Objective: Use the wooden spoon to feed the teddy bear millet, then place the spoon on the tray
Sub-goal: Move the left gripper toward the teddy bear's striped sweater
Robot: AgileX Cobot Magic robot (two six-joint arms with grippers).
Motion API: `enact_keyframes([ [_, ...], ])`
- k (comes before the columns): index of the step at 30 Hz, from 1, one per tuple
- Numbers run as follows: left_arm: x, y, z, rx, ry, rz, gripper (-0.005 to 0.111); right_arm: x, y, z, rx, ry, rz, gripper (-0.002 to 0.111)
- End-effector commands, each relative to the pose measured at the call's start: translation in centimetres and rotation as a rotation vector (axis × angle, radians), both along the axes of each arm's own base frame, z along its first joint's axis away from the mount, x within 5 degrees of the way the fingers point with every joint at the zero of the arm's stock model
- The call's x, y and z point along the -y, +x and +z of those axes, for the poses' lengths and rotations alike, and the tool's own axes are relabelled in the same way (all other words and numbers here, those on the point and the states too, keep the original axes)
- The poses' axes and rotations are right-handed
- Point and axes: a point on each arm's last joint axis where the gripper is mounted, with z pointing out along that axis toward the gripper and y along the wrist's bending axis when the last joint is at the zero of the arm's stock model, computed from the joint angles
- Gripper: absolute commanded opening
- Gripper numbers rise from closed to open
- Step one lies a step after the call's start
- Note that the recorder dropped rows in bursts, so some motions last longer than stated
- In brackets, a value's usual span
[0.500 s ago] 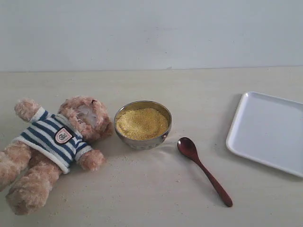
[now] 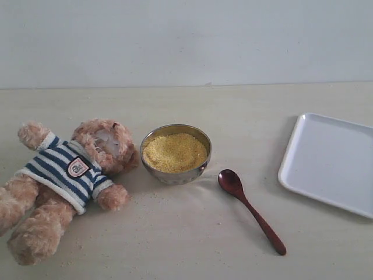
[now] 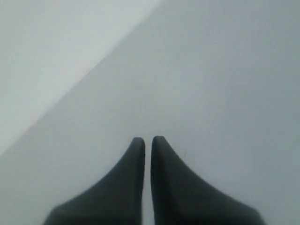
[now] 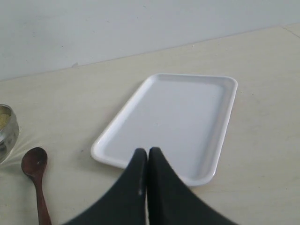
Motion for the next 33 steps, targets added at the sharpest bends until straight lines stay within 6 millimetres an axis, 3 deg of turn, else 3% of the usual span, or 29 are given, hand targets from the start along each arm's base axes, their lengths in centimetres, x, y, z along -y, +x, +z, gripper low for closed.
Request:
enact_keyframes([
  [1, -0.2, 0.7, 6.5, 0.050, 0.161, 0.151, 0.005, 0.0, 0.0, 0.1, 0.010, 0.002, 0.001, 0.000],
  [3, 0.7, 4.4, 9.4, -0.142, 0.395, 0.141, 0.005, 0.0, 0.0, 0.1, 0.010, 0.002, 0.001, 0.000],
  [5, 1.8, 10.2, 11.4, -0.442, 0.583, 0.000, 0.005, 0.0, 0.0, 0.1, 0.010, 0.002, 0.001, 0.000],
  [7, 2.3, 16.0, 10.7, -0.827, 0.626, -0.215, 0.005, 0.0, 0.0, 0.1, 0.010, 0.002, 0.001, 0.000],
  [9, 2.8, 20.6, 10.0, -1.154, 0.606, -0.425, 0.005, 0.0, 0.0, 0.1, 0.010, 0.002, 0.001, 0.000],
  [10, 2.9, 22.1, 10.2, -1.247, 0.607, -0.490, 0.005, 0.0, 0.0, 0.1, 0.010, 0.002, 0.001, 0.000],
  [14, 3.2, 27.2, 7.3, -1.612, 0.704, -0.780, 0.005, 0.0, 0.0, 0.1, 0.010, 0.002, 0.001, 0.000],
  [18, 3.3, 29.3, 3.3, -1.802, 0.656, -0.941, 0.005, 0.0, 0.0, 0.1, 0.010, 0.002, 0.001, 0.000],
  [22, 3.3, 29.6, 1.2, -1.857, 0.656, -0.989, 0.005, 0.0, 0.0, 0.1, 0.010, 0.002, 0.001, 0.000],
  [30, 3.4, 29.7, 1.8, -1.787, 0.759, -0.990, 0.005, 0.0, 0.0, 0.1, 0.010, 0.002, 0.001, 0.000],
  [33, 4.1, 29.5, 1.3, -1.735, 0.803, -1.103, 0.017, 0.0, 0.0, 0.1, 0.010, 0.002, 0.001, 0.000],
])
